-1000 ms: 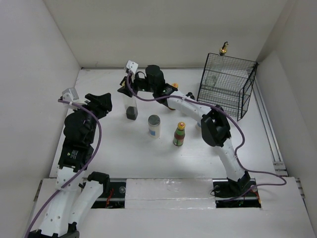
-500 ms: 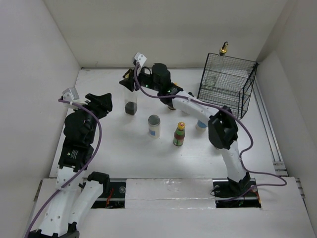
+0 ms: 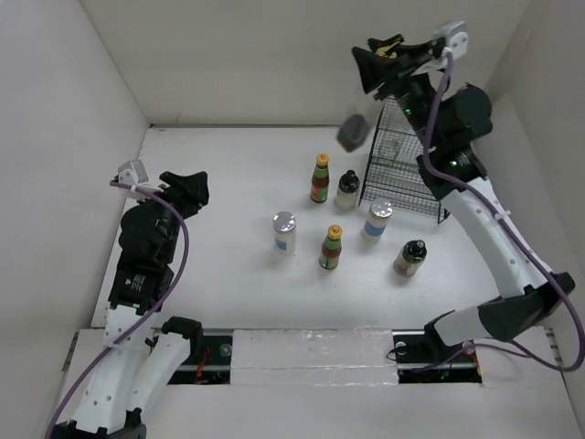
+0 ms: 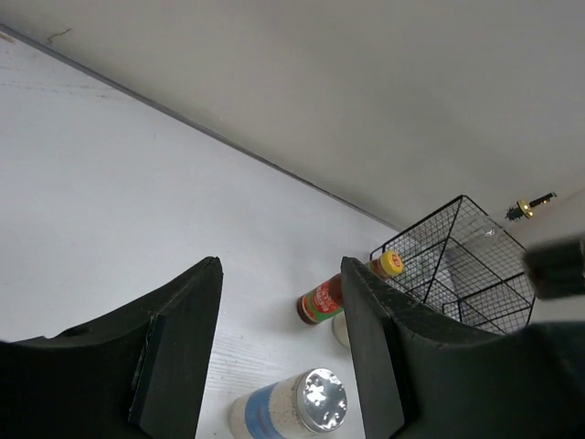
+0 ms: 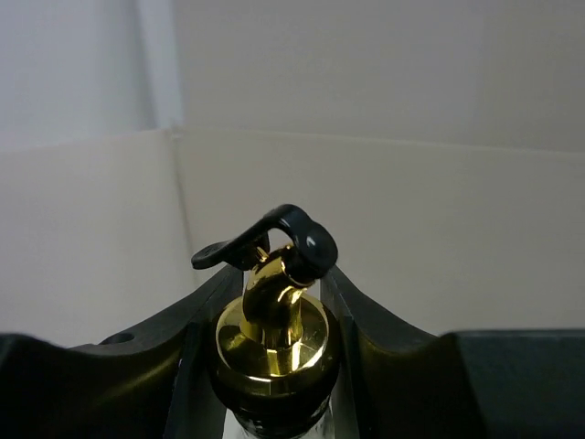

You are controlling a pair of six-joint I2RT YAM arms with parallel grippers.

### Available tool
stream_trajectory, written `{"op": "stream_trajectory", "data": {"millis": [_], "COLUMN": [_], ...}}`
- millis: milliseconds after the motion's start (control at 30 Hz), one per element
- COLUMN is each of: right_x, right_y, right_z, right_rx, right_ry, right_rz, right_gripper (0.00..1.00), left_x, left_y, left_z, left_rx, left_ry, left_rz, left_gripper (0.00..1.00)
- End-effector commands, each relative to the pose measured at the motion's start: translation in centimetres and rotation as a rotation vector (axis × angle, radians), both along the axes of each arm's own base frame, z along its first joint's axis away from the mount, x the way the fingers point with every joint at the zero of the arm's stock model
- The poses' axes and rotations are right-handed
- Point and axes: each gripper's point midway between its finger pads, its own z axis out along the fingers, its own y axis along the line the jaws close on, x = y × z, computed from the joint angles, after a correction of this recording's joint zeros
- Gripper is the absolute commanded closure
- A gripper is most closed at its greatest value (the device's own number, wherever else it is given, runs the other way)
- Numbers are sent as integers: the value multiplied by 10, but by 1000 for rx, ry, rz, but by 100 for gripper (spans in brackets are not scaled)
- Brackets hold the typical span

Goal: Organize the condiment bottles

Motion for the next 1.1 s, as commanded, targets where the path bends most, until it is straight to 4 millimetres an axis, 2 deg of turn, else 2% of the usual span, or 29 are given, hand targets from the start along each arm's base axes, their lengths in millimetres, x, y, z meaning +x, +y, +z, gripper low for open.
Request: {"op": "stream_trajectory", "data": {"millis": [0, 33, 133, 167, 267, 300, 500, 600, 733, 767, 933, 1067], "right_x": [10, 17, 20, 28, 33, 41, 80, 99, 120, 125, 146, 158], "right_y": [-46, -71, -110, -132, -174, -183, -231, -245, -272, -272, -298, -303], "right_z": [-4, -2, -6, -9, -3, -7, -3, -11, -10, -11, -15, -15], "right_rx": [41, 46, 50, 51, 74, 77, 111, 113, 147, 147, 202, 225], "right_ry": [49, 54, 88, 102, 108, 125, 159, 177, 163, 163, 147, 133], "right_rz": [-142, -209, -313, -375, -482, -513, -666, -717, -797, -797, -888, -912], "right_gripper": [87, 87, 87, 88, 89, 89, 90, 90, 90, 91, 91, 91], "left_x": [-4, -4, -5, -2, 4, 7, 11, 11, 13, 13, 10, 11], "left_y": [-3, -3, -4, -5, -6, -7, -9, -9, -9, -9, -9, -9], "left_z": [26, 26, 26, 23, 17, 13, 12, 12, 14, 14, 17, 19], "left_rx": [-6, -6, -5, -3, -7, -4, -2, -2, -2, -2, -4, -6], "left_ry": [-79, -79, -79, -70, -46, -32, -22, -22, -22, -22, -31, -40], "left_rz": [-19, -19, -28, -28, -29, -29, -32, -32, -32, -32, -32, -32], "left_gripper": [49, 49, 49, 49, 49, 49, 49, 49, 49, 49, 49, 49]}}
